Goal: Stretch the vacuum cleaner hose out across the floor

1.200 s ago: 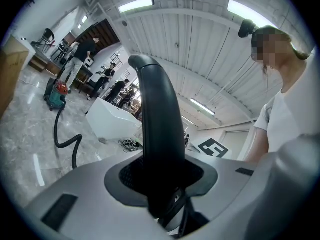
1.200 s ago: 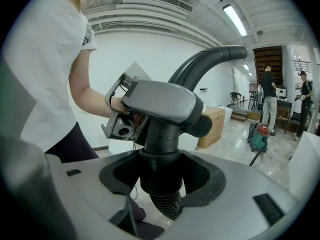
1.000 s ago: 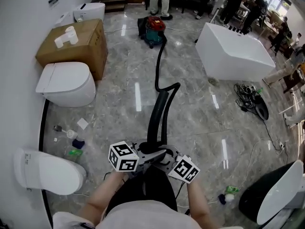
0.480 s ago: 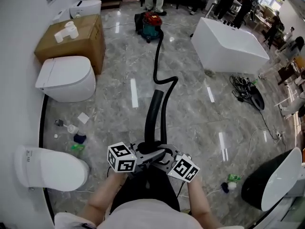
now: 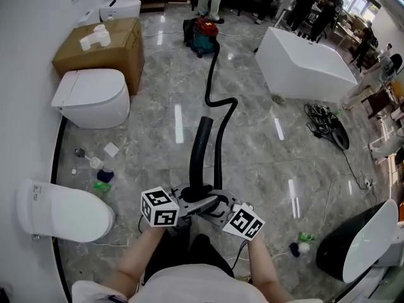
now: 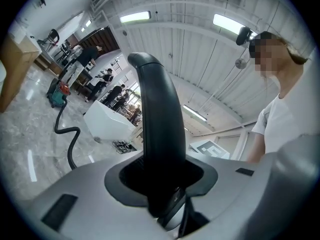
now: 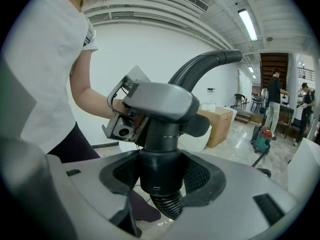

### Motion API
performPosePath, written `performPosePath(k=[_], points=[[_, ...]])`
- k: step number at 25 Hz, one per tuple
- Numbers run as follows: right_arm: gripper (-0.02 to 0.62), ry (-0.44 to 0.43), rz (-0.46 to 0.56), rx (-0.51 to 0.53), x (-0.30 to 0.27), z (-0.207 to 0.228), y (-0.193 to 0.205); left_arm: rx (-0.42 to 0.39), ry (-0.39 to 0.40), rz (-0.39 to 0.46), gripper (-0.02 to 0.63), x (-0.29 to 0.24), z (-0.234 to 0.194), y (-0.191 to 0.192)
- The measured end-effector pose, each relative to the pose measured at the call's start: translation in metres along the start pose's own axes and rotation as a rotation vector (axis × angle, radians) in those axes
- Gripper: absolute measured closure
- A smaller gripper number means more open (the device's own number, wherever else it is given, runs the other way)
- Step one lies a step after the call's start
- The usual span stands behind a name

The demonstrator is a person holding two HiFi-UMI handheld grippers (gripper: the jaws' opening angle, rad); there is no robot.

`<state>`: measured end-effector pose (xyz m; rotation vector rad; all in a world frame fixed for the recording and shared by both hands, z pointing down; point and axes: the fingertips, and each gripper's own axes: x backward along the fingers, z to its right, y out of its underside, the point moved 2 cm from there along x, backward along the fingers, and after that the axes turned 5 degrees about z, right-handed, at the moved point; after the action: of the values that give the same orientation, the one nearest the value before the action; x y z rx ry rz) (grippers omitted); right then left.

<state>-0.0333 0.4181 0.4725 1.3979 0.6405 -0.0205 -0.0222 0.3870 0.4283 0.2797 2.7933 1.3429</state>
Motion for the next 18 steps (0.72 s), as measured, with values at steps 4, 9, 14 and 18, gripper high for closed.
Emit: performPosePath(k=[4,9,14,18], points=[[0.351,-0.024,0.003,0.015,0.023,-0.024,0.009,0.000,-0.023,0.019,0.451,-0.007,0.027,0.020],[0.351,-0.061,0.005,0.036,0.055,-0.052,0.024,0.022,-0.051,0.070,0.451,-0.016,0.059,0.046],[0.351,-0.091,0.024,0.052,0.081,-0.074,0.033,0.036,-0.083,0.108,0.451,-0.023,0.085,0.066],[0.351,-0.092,0.031,0.065,0.090,-0.082,0.035,0.023,-0.093,0.106,0.451,-0.027,0.095,0.071]])
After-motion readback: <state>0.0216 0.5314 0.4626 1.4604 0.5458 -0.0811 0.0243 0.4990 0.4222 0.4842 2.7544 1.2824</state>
